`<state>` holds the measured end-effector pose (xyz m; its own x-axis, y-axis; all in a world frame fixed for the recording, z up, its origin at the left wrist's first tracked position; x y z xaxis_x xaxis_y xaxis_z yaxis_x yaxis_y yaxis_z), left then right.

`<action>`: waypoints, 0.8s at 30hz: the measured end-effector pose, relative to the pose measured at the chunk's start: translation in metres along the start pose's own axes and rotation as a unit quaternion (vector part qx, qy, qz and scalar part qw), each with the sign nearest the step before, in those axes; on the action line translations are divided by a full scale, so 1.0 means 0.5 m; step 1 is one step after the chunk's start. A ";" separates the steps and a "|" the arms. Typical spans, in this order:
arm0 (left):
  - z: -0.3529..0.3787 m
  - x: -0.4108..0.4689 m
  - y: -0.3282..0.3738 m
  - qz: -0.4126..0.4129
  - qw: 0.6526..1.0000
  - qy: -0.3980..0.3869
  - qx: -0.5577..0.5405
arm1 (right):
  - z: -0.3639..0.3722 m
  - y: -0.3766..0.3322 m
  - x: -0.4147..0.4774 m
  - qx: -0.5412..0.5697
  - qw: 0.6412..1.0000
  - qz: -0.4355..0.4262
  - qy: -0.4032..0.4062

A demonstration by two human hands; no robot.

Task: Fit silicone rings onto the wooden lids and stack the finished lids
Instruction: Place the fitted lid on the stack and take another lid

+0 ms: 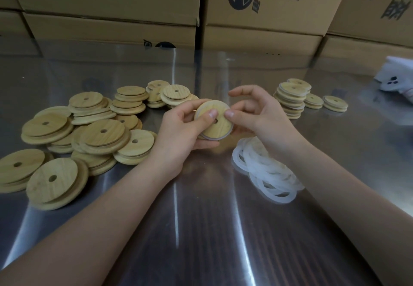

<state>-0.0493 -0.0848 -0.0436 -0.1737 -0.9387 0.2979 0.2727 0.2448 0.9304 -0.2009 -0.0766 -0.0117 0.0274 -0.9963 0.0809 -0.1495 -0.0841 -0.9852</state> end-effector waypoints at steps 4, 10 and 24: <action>0.004 -0.002 -0.001 -0.009 1.000 -0.005 -0.001 | -0.009 -0.005 -0.001 0.025 1.000 0.002 0.004; 0.002 -0.005 -0.002 -0.027 0.999 -0.002 0.031 | -0.067 -0.007 0.008 0.117 0.989 0.016 0.084; 0.014 -0.011 -0.001 -0.037 0.995 -0.031 0.085 | -0.280 0.027 -0.004 0.198 0.908 0.015 0.370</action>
<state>-0.0551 -0.0781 -0.0443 -0.2461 -0.9402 0.2355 0.0942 0.2186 0.9713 -0.3414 -0.0779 -0.0038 -0.6633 -0.7483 -0.0118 0.2320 -0.1906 -0.9539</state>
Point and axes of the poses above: each hand's wrist, its own x-axis towards the middle knuckle, its own z-axis out of the palm, y = z × x, the point moved 8 cm from there along x, towards the middle knuckle, and after that the axes turned 11 degrees about z, right-handed, at the moved point
